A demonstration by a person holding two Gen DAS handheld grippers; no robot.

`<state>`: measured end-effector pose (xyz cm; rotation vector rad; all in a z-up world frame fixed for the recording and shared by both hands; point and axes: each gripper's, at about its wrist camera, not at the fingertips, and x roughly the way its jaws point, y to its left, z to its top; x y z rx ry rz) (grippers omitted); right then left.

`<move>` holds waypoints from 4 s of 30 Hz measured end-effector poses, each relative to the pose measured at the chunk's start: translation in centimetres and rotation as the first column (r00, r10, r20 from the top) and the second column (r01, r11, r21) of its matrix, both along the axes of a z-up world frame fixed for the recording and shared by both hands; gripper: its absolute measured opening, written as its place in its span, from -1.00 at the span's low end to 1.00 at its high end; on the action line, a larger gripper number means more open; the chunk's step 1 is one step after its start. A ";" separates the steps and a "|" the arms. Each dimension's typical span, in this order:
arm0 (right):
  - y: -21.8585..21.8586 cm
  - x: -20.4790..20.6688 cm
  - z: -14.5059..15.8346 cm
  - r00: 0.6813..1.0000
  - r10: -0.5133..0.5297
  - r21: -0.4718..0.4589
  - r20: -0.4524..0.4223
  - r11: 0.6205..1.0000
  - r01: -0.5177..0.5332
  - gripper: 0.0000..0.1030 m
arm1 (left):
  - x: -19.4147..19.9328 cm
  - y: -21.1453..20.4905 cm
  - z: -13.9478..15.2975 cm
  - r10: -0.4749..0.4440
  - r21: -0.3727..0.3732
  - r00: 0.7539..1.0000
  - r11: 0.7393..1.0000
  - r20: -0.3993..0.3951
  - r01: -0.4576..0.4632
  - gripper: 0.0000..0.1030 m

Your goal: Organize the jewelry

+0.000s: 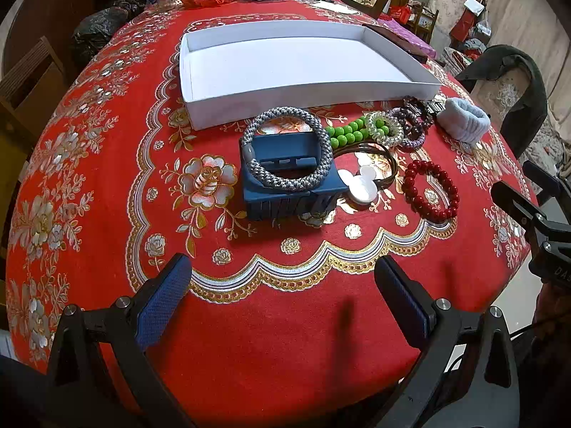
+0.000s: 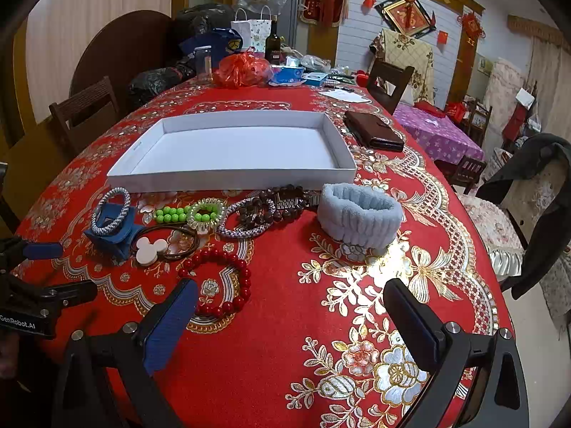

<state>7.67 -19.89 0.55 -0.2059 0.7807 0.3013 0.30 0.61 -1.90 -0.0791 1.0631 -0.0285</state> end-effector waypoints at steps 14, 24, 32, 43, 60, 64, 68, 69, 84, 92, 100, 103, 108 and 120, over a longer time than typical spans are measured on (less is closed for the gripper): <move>0.1 -0.1 0.0 1.000 0.001 -0.003 0.002 1.000 -0.001 0.99 | 0.0 0.0 0.0 0.001 0.001 1.000 1.000 0.001 -0.001 0.99; 0.1 -0.1 0.0 1.000 0.001 -0.002 0.003 1.000 -0.001 0.99 | -0.1 0.0 -0.1 0.001 0.003 1.000 1.000 0.000 -0.001 0.99; 0.1 -0.1 -0.1 1.000 0.002 -0.001 0.004 1.000 -0.002 0.99 | -0.1 -0.1 -0.4 0.002 0.007 1.000 1.000 -0.003 -0.002 0.99; 0.2 -0.1 -0.1 1.000 0.002 -0.002 0.004 1.000 -0.002 0.99 | 0.1 0.0 -0.5 0.001 0.013 1.000 1.000 -0.006 -0.001 0.99; -0.2 -0.6 1.1 1.000 0.007 0.034 0.019 0.999 -0.008 0.99 | 6.6 3.9 3.4 -0.117 -0.078 0.992 0.990 0.051 0.121 0.44; -0.4 -0.6 1.1 1.000 0.003 0.035 0.021 0.999 -0.004 0.99 | 8.3 3.4 1.1 -0.178 -0.099 0.983 0.980 -0.038 0.174 0.01; -0.4 -0.3 0.8 1.000 0.000 0.033 0.011 0.999 0.000 0.99 | 8.7 3.7 0.8 -0.178 -0.185 0.984 0.968 -0.024 0.171 -0.11; -0.4 -0.3 0.8 1.000 0.001 0.030 0.011 1.000 -0.001 0.99 | 8.7 3.6 0.9 -0.191 -0.201 0.981 0.962 -0.017 0.184 -0.15; -0.5 0.2 0.0 1.000 -0.017 0.009 -0.004 1.000 0.017 0.99 | 7.5 3.9 3.6 -0.185 -0.260 0.979 0.945 0.081 0.200 -0.88; -0.7 0.6 -0.6 0.999 -0.028 0.005 -0.024 1.000 0.029 0.99 | 7.4 3.8 2.1 -0.157 -0.196 0.987 0.968 0.014 0.157 -0.80; -0.6 0.3 -0.5 0.999 -0.026 0.006 -0.022 1.000 0.026 0.99 | 7.4 3.5 1.2 -0.152 -0.156 0.988 0.976 0.001 0.150 -0.66; -0.7 0.4 -0.6 0.999 -0.029 0.010 -0.024 1.000 0.029 0.99 | 7.4 3.3 1.3 -0.155 -0.147 0.988 0.977 0.006 0.154 -0.66; -0.7 0.4 -0.6 0.999 -0.030 0.013 -0.026 0.999 0.031 0.99 | 7.3 3.2 1.4 -0.160 -0.133 0.987 0.978 0.011 0.160 -0.66; -0.6 0.4 -0.6 0.999 -0.033 0.009 -0.024 0.999 0.033 0.99 | 7.3 3.5 1.9 -0.145 -0.140 0.989 0.979 0.040 0.149 -0.68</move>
